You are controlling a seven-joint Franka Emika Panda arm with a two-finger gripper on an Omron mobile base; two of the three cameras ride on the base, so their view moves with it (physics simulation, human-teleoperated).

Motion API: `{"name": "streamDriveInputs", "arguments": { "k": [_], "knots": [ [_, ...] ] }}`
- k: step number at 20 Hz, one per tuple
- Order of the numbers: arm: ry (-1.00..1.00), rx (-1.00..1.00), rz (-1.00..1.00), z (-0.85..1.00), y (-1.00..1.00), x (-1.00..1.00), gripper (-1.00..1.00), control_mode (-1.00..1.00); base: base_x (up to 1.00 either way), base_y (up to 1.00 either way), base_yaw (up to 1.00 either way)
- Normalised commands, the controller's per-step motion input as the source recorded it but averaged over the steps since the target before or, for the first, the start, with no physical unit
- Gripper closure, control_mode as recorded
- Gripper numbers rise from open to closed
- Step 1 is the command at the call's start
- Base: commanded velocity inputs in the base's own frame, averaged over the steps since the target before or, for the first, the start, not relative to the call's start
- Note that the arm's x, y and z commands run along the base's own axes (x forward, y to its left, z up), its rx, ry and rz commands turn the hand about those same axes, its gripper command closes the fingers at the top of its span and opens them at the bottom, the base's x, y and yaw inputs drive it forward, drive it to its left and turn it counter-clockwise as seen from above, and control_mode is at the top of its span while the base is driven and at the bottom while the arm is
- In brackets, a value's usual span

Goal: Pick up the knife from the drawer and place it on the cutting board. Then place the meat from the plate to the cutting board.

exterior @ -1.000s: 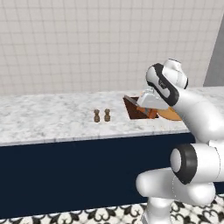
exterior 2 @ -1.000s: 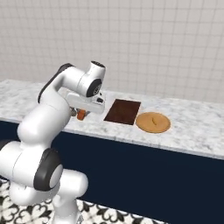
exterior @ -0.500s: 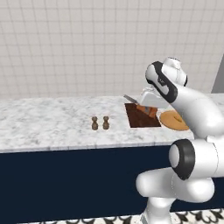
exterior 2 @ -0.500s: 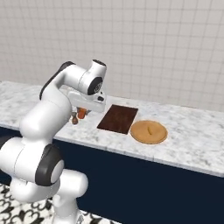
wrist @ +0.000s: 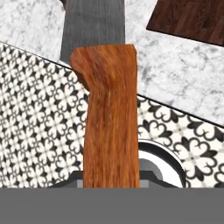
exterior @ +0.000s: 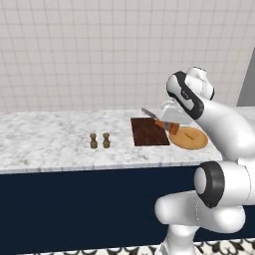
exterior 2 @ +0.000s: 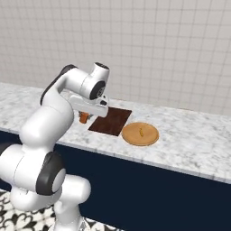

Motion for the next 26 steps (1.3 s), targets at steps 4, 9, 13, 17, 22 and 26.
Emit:
{"name": "streamDriveInputs", "arguments": {
  "k": [4, 9, 13, 17, 22, 26],
  "knots": [
    [0.0, 0.0, 0.0, 0.0, 0.0, 0.0, 1.0, 1.0, 0.29, 0.02, -0.02],
    [0.0, 0.0, 0.0, 0.0, 0.0, 0.0, 1.0, 1.0, 0.56, 0.0, -0.02],
    [0.0, 0.0, 0.0, 0.02, 0.0, 0.02, 1.0, -1.0, 0.01, 0.0, 0.0],
    [0.0, 0.0, 0.0, 0.0, 0.0, 0.58, 1.0, -1.0, 0.0, 0.0, 0.0],
    [0.05, 0.0, -0.1, -0.23, 0.11, 0.91, 1.0, -1.0, 0.0, 0.0, 0.0],
    [0.04, -0.02, -0.12, -0.7, 0.03, 0.61, 1.0, -1.0, 0.0, 0.0, 0.0]
  ]
}}
